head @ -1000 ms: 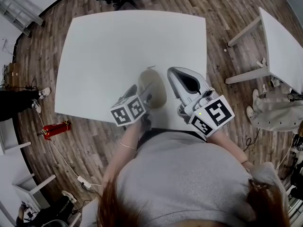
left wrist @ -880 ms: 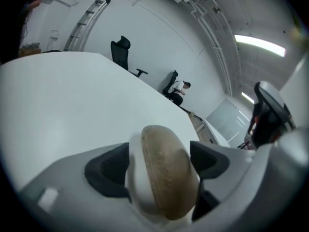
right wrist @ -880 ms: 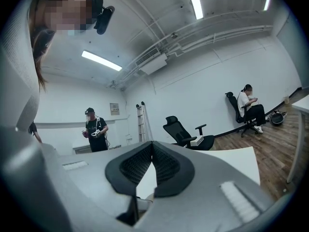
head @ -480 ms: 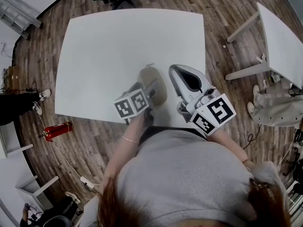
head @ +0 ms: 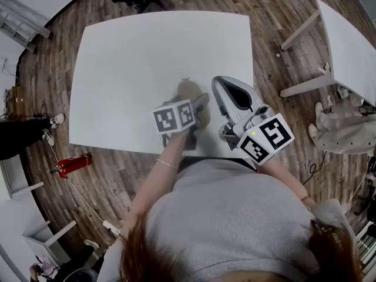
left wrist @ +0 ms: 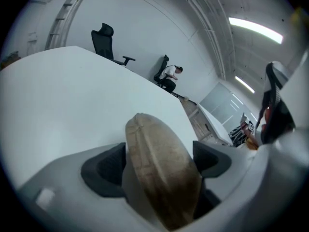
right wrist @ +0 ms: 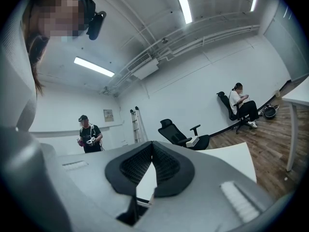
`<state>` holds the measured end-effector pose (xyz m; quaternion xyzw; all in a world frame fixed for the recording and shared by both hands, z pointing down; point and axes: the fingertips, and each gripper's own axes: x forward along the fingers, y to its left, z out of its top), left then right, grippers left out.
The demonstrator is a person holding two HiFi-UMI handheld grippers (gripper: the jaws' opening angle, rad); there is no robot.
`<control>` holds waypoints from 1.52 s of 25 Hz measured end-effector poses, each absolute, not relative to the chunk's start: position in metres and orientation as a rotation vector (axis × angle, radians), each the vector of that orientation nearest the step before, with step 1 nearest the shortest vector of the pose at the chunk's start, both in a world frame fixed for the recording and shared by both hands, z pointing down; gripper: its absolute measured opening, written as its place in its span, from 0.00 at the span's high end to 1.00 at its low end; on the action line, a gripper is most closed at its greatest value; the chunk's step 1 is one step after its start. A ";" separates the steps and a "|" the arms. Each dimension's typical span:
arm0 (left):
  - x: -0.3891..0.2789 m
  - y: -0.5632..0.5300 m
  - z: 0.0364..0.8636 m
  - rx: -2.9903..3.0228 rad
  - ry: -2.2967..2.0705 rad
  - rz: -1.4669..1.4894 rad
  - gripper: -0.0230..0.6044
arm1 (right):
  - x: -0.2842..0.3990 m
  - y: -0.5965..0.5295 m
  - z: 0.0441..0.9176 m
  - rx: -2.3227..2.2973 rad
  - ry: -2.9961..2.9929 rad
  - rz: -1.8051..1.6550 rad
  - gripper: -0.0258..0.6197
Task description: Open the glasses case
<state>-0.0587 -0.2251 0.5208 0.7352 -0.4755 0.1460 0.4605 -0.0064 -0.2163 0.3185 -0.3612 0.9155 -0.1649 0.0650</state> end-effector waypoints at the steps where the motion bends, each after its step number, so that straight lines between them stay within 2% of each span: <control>1: -0.055 -0.226 0.521 1.817 -1.165 0.372 0.28 | -0.006 -0.217 0.318 -1.089 2.763 -0.494 0.96; 11: -0.027 -0.230 0.528 1.841 -1.081 0.467 0.28 | -0.002 -0.215 0.314 -1.081 2.748 -0.504 0.96; 14: -0.024 -0.230 0.529 1.864 -1.066 0.503 0.33 | -0.002 -0.215 0.314 -1.082 2.747 -0.501 0.96; 22: -0.018 -0.229 0.524 1.872 -0.977 0.418 0.38 | 0.004 -0.213 0.313 -1.062 2.761 -0.483 0.96; 32: -0.026 -0.224 0.515 1.845 -0.868 0.111 0.45 | -0.001 -0.211 0.316 -1.023 2.794 -0.494 0.96; 38: -0.026 -0.228 0.442 1.923 -0.617 -0.329 0.45 | 0.006 -0.222 0.309 -1.018 2.802 -0.439 0.96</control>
